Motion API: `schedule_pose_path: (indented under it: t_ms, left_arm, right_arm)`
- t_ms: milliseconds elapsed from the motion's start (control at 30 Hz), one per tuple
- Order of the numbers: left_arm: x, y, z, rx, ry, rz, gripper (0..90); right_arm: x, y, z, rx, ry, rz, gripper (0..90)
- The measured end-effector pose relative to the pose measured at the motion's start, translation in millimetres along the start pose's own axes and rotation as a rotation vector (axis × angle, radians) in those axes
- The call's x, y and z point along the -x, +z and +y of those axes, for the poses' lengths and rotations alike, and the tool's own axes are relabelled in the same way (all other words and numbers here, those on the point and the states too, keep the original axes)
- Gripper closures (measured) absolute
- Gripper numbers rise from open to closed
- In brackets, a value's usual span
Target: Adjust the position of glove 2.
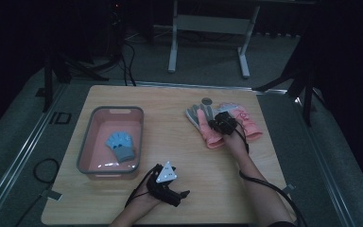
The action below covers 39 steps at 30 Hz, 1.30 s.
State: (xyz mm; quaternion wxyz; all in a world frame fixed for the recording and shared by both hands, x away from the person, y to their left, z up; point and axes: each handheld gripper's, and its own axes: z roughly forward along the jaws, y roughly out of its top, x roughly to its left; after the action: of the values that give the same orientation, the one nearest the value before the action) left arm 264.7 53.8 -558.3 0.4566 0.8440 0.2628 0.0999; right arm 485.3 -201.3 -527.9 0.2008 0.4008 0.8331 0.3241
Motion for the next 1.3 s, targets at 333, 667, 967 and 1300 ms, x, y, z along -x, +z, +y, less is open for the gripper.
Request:
schedule_pose_path:
  t_ms: [333, 667, 967, 1300]
  left_arm:
    - [0.2, -2.3, 0.8, 0.013, -0.008, -0.003, 2.5]
    - [0.4, -2.0, 0.2, 0.014, 0.007, 0.012, 2.5]
    - [1.0, -3.7, 1.7, 0.025, 0.017, 0.021, 2.5]
    - [4.8, -3.3, 1.1, 0.019, 0.044, 0.036, 2.5]
  right_arm:
    - [-27.3, -35.8, -0.1, 0.046, 0.144, -0.041, 89.1]
    - [-54.9, -88.0, -11.8, 0.156, 0.3, -0.076, 89.0]
    - [-77.7, -103.7, -42.9, 0.176, 0.37, -0.082, 89.0]
    - [-95.6, -104.3, -57.4, 0.186, 0.446, -0.107, 88.9]
